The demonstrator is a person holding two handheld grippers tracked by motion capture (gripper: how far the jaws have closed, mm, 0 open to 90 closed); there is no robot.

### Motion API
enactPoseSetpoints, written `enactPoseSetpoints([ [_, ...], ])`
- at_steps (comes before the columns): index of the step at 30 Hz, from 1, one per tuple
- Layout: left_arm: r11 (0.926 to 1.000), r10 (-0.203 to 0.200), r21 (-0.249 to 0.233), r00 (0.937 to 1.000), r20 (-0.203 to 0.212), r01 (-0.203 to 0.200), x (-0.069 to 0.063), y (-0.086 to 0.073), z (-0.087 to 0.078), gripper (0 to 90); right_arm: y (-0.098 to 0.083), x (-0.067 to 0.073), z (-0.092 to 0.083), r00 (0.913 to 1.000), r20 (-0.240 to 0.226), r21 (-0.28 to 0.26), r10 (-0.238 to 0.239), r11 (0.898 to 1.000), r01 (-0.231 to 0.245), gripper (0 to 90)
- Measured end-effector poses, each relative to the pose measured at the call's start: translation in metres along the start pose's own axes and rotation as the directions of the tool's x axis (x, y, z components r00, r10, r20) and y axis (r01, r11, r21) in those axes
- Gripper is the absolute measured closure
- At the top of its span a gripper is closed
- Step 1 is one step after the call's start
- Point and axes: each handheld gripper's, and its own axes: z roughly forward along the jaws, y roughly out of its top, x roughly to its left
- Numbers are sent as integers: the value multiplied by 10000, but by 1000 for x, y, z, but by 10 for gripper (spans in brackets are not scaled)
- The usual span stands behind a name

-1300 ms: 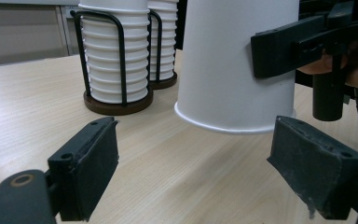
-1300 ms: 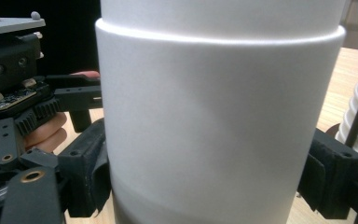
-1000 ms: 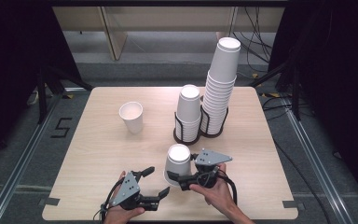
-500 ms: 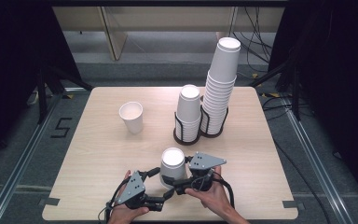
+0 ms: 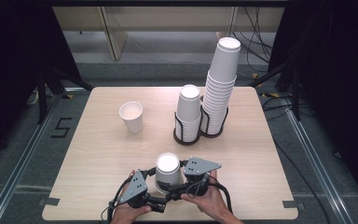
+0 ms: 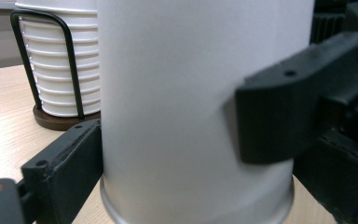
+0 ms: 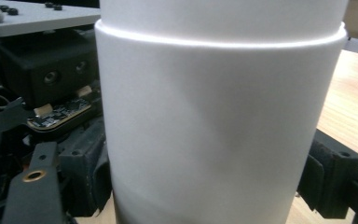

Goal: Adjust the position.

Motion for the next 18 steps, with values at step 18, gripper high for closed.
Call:
enactPoseSetpoints([
  [18, 9967, 693, 408, 9971, 309, -706, -3, 8, -2, 151, 13, -1, -7, 9994, -288, 472, -169, 9987, 183, 144],
])
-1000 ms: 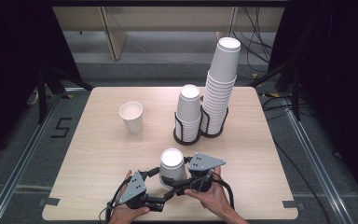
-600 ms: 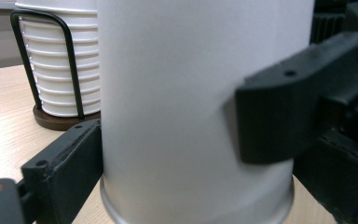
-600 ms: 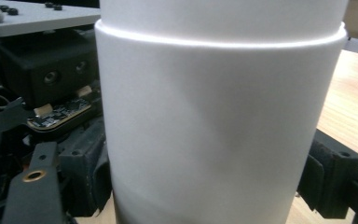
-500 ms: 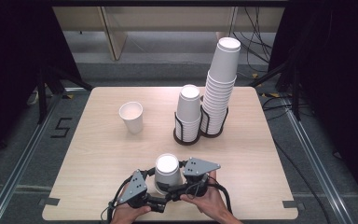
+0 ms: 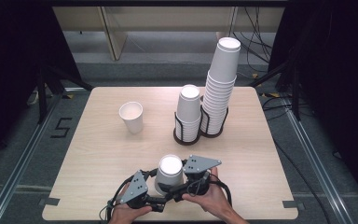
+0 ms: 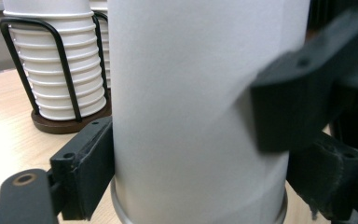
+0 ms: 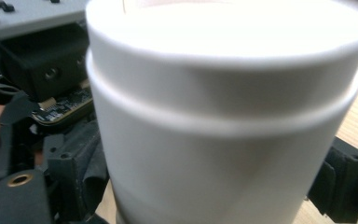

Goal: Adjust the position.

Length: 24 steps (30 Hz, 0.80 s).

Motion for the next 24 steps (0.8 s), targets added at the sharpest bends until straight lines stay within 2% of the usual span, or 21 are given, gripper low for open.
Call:
enactPoseSetpoints([
  [2, 9991, 161, 386, 9999, -57, -158, -2, 0, 0, 153, 5, 0, -4, 9999, -101, 143, -48, 9999, 50, 154],
  [3, 9972, 406, 630, 9992, -25, -404, -3, -1, 1, 156, 9, -2, -8, 9996, -172, 180, -225, 9996, 229, 159],
  [6, 9953, 612, 756, 9981, 19, -611, -3, -1, 1, 160, 17, -4, -14, 9988, -272, 453, -416, 9981, 428, 166],
  [8, 9921, 858, 916, 9963, 72, -861, -4, -1, 2, 161, 21, -4, -17, 9982, -577, 700, -175, 9973, 215, 169],
  [9, 9908, 923, 986, 9957, 86, -927, -5, -1, 1, 162, 23, -6, -18, 9972, -670, 721, -330, 9967, 378, 173],
  [10, 9899, 961, 1036, 9953, 114, -968, -5, -1, 1, 163, 25, -6, -20, 9967, -792, 982, -152, 9949, 229, 177],
  [11, 9899, 961, 1036, 9953, 114, -968, -5, -1, 1, 163, 25, -6, -20, 9967, -792, 982, -152, 9949, 229, 177],
  [12, 9871, 1032, 1215, 9946, 146, -1042, -5, -1, 1, 164, 28, -6, -23, 9958, -888, 1340, -200, 9905, 318, 180],
  [14, 9860, 1123, 1219, 9935, 164, -1135, -4, -2, 2, 165, 30, -7, -24, 9940, -1064, 1656, -245, 9853, 420, 187],
  [16, 9827, 1190, 1415, 9928, 131, -1196, -4, -1, 1, 166, 33, -7, -25, 9934, -1081, 1799, -383, 9820, 575, 189],
  [19, 9829, 1236, 1361, 9923, 97, -1238, -4, -1, 1, 168, 35, -8, -24, 9931, -1107, 2012, -395, 9776, 613, 186],
  [24, 9817, 1267, 1426, 9919, 70, -1264, -4, 0, 0, 170, 38, -8, -22, 9922, -1226, 2084, -244, 9768, 498, 187],
])
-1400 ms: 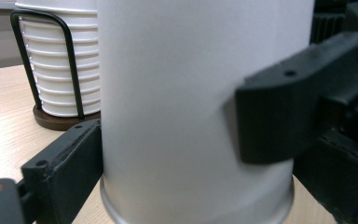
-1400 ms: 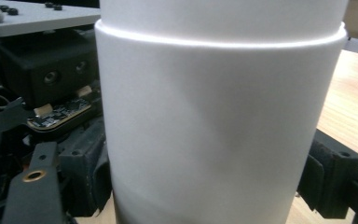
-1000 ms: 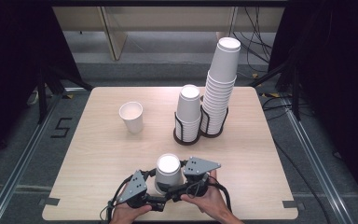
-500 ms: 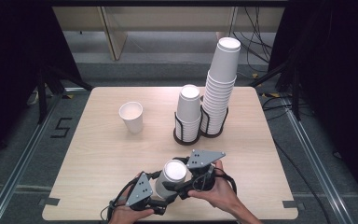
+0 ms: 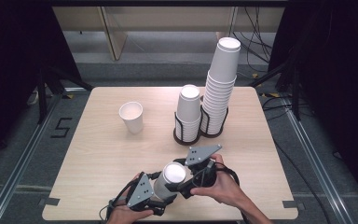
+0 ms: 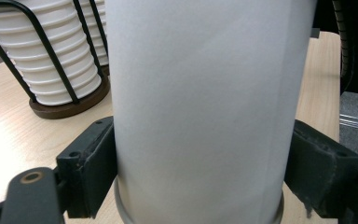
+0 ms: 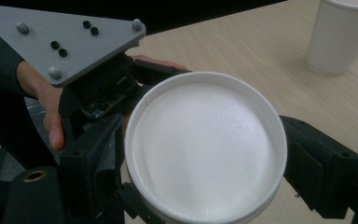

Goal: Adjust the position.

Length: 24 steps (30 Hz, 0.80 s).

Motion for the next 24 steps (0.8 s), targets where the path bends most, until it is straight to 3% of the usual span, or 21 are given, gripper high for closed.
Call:
enactPoseSetpoints([
  [3, 10000, 46, -3, 10000, -14, -46, 0, 0, 0, 170, 3, 0, 1, 9998, 38, 137, -197, 9997, 197, 185],
  [10, 9999, 146, -9, 9999, -23, -146, 0, 1, -1, 171, 4, 1, 6, 10000, -67, 261, 17, 9997, -16, 194],
  [17, 9998, -47, -203, 10000, -33, 46, 1, 2, -2, 164, 5, 0, 7, 10000, 3, -27, -51, 10000, 51, 238],
  [21, 9985, -181, -519, 9998, -83, 177, 1, 2, -3, 117, 7, -2, 3, 9998, -54, -225, 170, 9996, -171, 245],
  [24, 9922, -497, -1160, 9982, -340, 455, 2, 0, -2, 95, 7, -3, 2, 9997, 115, -502, 196, 9986, -190, 247],
])
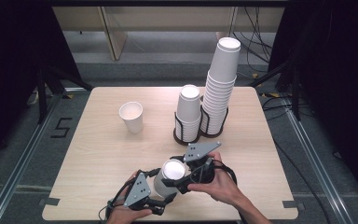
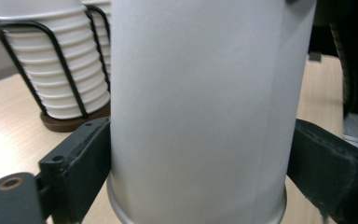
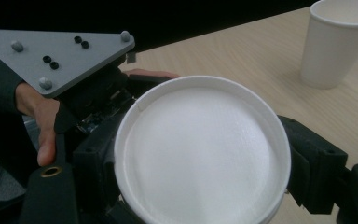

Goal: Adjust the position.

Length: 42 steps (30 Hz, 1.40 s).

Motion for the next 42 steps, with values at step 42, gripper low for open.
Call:
enactPoseSetpoints([
  [42, 9939, 1098, 42, 9930, 426, -1101, 2, 8, -6, 151, -3, -11, -15, 9877, -1083, -333, 1130, 9925, -1172, 238],
])
